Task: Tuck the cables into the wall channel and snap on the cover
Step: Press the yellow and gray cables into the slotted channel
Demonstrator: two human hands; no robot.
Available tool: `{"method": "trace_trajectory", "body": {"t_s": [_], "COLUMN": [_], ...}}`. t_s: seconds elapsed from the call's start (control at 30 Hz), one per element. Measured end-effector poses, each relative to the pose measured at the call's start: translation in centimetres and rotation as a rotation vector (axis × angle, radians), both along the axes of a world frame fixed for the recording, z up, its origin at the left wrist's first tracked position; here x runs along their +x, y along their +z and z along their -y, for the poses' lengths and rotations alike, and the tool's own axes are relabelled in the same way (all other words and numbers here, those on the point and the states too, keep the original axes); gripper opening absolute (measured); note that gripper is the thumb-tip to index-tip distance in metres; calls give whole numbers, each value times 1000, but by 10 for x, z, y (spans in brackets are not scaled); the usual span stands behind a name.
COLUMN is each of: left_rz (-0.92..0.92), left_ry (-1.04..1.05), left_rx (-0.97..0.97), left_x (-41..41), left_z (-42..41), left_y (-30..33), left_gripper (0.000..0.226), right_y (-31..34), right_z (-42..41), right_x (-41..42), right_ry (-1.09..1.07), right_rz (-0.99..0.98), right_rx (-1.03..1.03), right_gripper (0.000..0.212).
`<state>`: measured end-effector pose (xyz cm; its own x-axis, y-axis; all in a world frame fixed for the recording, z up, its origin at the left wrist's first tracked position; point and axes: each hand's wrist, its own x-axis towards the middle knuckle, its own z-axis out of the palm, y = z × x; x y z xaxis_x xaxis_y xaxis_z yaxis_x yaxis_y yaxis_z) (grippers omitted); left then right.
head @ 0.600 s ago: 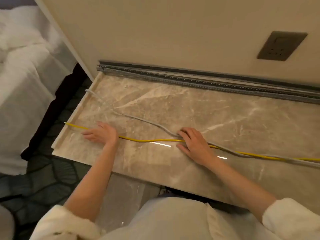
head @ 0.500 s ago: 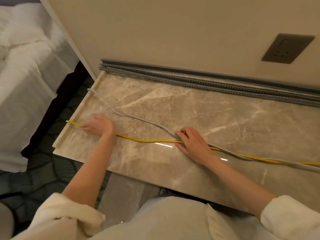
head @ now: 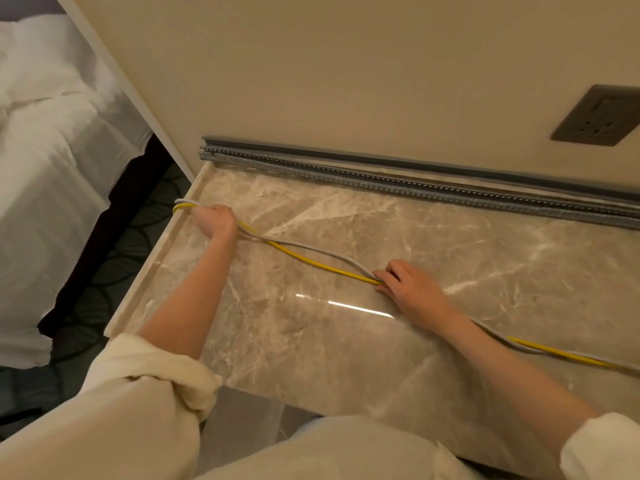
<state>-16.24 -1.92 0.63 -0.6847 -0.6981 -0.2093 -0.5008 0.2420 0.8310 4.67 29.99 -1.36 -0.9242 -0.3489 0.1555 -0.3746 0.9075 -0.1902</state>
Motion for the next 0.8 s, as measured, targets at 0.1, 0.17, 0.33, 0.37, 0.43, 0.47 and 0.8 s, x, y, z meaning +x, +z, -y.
{"method": "trace_trajectory", "body": {"t_s": [0.1, 0.17, 0.33, 0.37, 0.43, 0.47, 0.8], "left_rz": [-77, -124, -164, -162, -156, -150, 24], "left_ry": [-6, -29, -68, -82, -101, -111, -335], "left_rx": [67, 120, 189, 184, 184, 186, -294], "left_x": [-22, -33, -65, -71, -80, -84, -85], "left_z": [-6, -10, -19, -21, -24, -25, -30], "left_y": [0, 2, 6, 7, 8, 9, 5], "left_gripper": [23, 22, 17, 16, 17, 17, 45], "right_y": [4, 8, 17, 18, 22, 23, 23], "right_z": [-13, -20, -31, -33, -38, -40, -47], "right_x": [-34, -52, -91, -97, -107, -111, -135], "right_ry": [-67, -90, -149, -160, -173, -179, -257], "right_rz": [10, 28, 80, 77, 67, 56, 22], "right_rx": [62, 112, 135, 142, 167, 186, 288], "right_gripper": [19, 20, 23, 23, 21, 20, 12]}}
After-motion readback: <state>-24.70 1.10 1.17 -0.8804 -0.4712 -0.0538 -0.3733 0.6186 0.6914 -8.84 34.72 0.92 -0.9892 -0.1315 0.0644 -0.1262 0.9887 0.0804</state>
